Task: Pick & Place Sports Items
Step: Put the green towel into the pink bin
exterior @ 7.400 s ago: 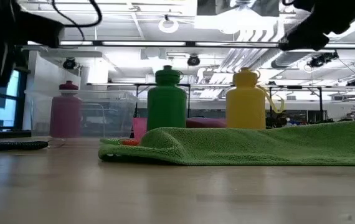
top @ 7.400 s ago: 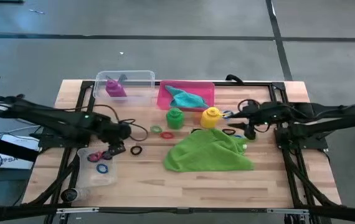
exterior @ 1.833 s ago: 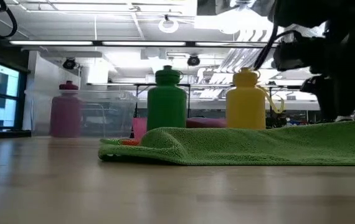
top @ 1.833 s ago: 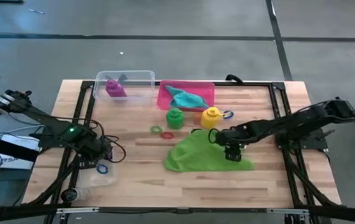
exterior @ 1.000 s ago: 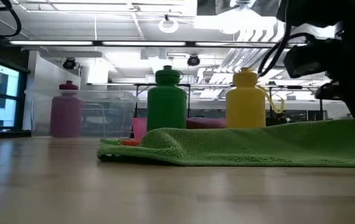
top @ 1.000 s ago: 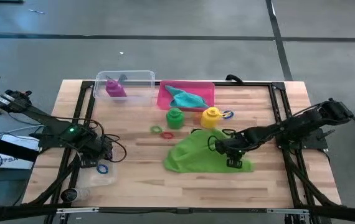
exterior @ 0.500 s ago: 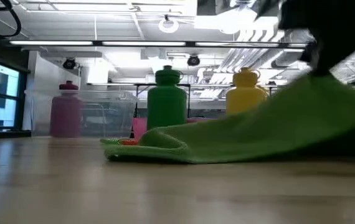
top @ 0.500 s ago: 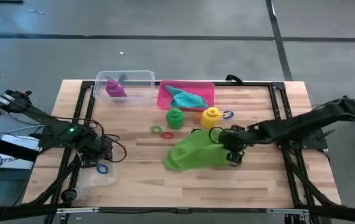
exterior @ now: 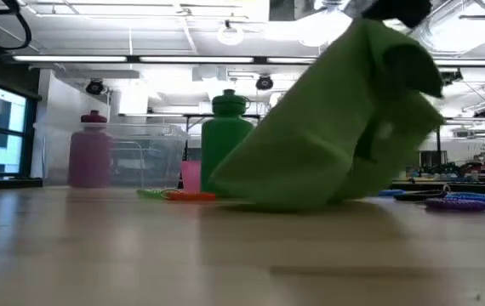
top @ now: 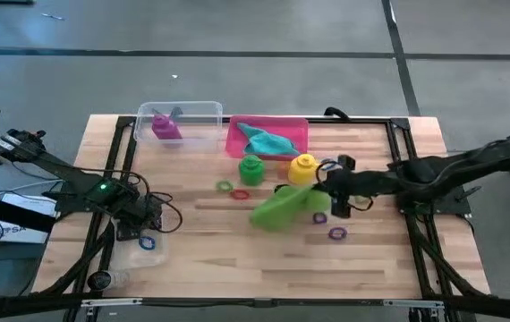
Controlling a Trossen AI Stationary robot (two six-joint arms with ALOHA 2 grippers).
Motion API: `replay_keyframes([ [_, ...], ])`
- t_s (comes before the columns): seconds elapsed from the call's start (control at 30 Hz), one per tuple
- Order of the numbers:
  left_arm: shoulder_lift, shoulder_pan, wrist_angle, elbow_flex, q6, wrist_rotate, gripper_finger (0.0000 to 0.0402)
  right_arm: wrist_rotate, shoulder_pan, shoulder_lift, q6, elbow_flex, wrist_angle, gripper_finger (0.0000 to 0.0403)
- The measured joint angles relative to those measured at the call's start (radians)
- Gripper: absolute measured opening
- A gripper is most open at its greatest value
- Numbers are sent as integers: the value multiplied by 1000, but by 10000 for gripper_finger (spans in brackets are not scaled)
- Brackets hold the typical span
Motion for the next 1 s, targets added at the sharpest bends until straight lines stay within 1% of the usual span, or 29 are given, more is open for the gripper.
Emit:
replay_keyframes([
  [0.1, 0, 0, 0, 0, 0, -17, 158, 24, -12, -4, -54, 16, 15, 0],
  [0.2, 0, 8, 0, 0, 0, -22, 158, 14, -30, -4, -88, 20, 53, 0],
  [0.27, 0, 17, 0, 0, 0, -22, 158, -23, -44, -4, -109, 20, 90, 0],
  [0.37, 0, 33, 0, 0, 0, -22, 158, -115, -85, -6, -113, 23, 183, 0],
  [0.47, 0, 54, 0, 0, -3, -22, 158, -183, -123, -21, -94, 61, 221, 0],
  [0.67, 0, 97, 0, 0, -74, -22, 158, -189, -173, -57, -108, 183, 218, 0],
  [0.8, 0, 119, 0, 0, -94, -5, 158, -185, -236, -61, -128, 249, 235, 0],
  [0.87, 0, 129, 0, 0, -94, 4, 158, -186, -273, -57, -128, 268, 271, 0],
  [1.0, 0, 151, 0, 0, -54, 7, 158, -213, -342, -32, -131, 279, 405, 0],
])
